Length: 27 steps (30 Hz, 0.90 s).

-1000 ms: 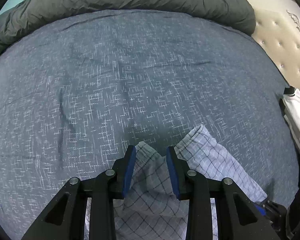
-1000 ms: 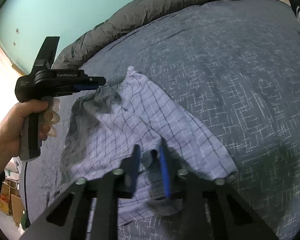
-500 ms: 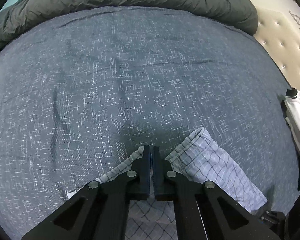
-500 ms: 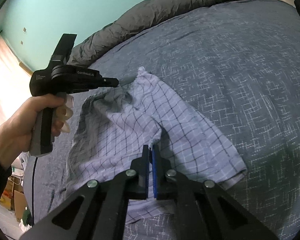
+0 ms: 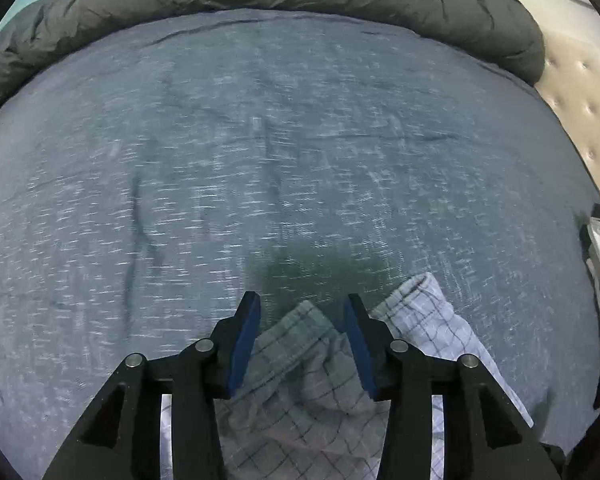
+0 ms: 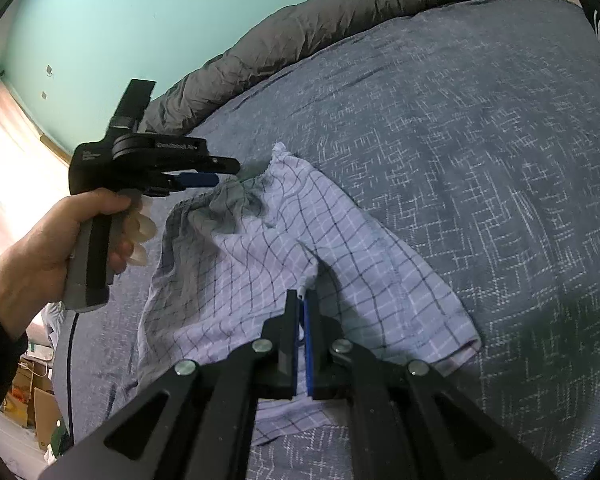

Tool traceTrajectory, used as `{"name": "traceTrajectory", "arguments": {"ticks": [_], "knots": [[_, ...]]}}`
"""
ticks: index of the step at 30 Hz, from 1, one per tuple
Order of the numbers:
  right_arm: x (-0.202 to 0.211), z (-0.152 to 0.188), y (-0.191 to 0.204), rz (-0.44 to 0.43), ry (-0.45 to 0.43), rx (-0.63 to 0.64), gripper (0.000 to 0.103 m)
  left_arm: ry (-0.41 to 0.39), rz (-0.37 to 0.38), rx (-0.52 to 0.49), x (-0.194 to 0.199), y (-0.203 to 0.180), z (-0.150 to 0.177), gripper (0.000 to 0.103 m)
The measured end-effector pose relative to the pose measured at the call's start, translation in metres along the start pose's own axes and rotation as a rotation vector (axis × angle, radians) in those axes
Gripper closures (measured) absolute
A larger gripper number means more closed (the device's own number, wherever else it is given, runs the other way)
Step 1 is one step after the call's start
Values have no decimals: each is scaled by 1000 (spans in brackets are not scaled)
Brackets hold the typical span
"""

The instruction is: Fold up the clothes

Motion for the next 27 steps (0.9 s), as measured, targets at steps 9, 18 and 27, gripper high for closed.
{"name": "traceTrajectory", "arguments": {"ticks": [9, 18, 27], "knots": [[0, 0, -3, 1, -1, -6, 101, -2, -5, -39, -7, -2, 1, 91], [19, 5, -6, -19, -22, -27, 101, -98, 36, -51, 34, 1, -2, 96], [49, 1, -15, -13, -80, -47, 101, -126, 78, -88, 48, -31, -16, 96]]}}
Point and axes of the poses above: each gripper's, at about its wrist camera, not at the fingertips, and x roughly against the way its jaws point, y to its left, z to its underside, the point moved 2 cm from there along -x, roughly the way its jaws point, and after that the axes turned 4 degrees about -x, right-handed, at the moved point
